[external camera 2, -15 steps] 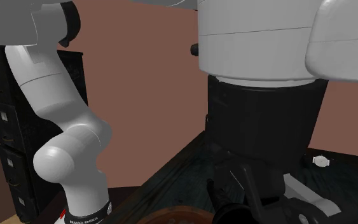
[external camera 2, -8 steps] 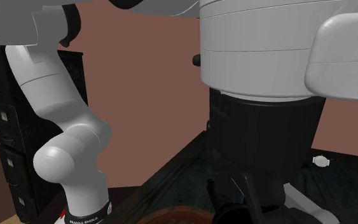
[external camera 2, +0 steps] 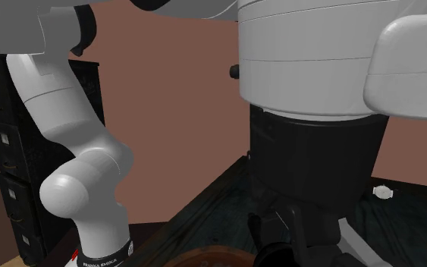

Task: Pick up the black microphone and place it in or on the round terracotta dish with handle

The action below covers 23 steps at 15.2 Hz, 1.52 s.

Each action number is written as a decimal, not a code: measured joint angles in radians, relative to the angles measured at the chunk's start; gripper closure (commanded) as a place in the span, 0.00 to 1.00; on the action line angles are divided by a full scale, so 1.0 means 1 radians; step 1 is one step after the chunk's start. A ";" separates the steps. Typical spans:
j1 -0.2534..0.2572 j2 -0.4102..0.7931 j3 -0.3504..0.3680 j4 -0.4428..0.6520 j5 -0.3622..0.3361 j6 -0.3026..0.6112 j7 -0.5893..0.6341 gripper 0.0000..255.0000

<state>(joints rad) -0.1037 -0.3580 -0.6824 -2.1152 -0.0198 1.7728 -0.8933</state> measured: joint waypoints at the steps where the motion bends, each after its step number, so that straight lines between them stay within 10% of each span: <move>1: 0.000 0.000 0.000 0.000 0.000 0.000 0.000 1.00; 23: 0.005 0.028 -0.017 0.280 0.012 -0.257 -0.021 1.00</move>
<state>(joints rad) -0.0988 -0.3303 -0.6996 -1.8357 -0.0079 1.5159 -0.9141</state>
